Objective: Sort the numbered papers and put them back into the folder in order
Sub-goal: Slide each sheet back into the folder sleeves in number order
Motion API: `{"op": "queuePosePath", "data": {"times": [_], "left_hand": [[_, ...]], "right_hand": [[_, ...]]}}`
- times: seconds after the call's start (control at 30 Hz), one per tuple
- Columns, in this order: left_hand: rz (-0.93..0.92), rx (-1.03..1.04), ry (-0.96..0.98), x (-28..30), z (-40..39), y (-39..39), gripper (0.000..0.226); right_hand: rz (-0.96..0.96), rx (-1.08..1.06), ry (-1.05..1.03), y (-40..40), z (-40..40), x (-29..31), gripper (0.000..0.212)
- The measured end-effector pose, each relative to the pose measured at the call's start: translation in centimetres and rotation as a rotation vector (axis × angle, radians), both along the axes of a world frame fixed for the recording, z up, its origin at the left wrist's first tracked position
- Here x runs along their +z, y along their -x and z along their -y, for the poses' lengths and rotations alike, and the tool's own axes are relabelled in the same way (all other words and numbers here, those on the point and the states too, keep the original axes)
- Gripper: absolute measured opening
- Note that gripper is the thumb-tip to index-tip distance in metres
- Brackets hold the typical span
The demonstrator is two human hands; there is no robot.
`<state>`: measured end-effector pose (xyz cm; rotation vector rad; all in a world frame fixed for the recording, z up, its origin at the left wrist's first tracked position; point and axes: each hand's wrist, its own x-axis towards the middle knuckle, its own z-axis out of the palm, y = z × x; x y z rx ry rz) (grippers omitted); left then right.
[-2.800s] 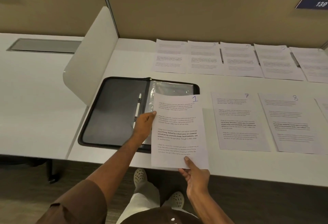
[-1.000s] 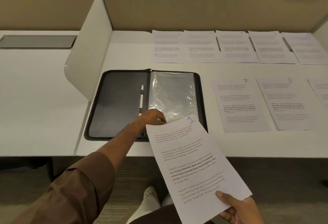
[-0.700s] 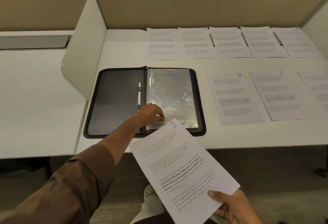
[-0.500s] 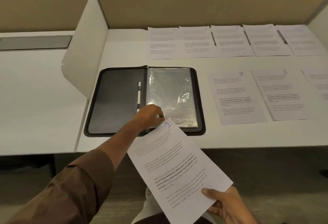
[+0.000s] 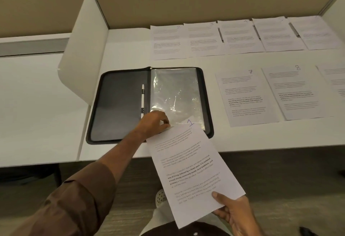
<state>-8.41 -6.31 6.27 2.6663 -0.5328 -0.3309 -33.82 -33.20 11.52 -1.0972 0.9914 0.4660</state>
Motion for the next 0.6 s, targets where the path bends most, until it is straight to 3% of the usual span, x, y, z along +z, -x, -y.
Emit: {"op": "queuePosePath", "data": {"times": [0.3, 0.6], "left_hand": [[0.069, -0.147, -0.118, 0.5, 0.0, 0.1, 0.02], [0.127, -0.144, -0.17, 0.8, 0.2, 0.4, 0.023]], "right_hand": [[0.01, -0.133, 0.05, 0.0, -0.8, -0.7, 0.038], [0.03, -0.18, 0.019, 0.2, -2.4, -1.6, 0.042]]}}
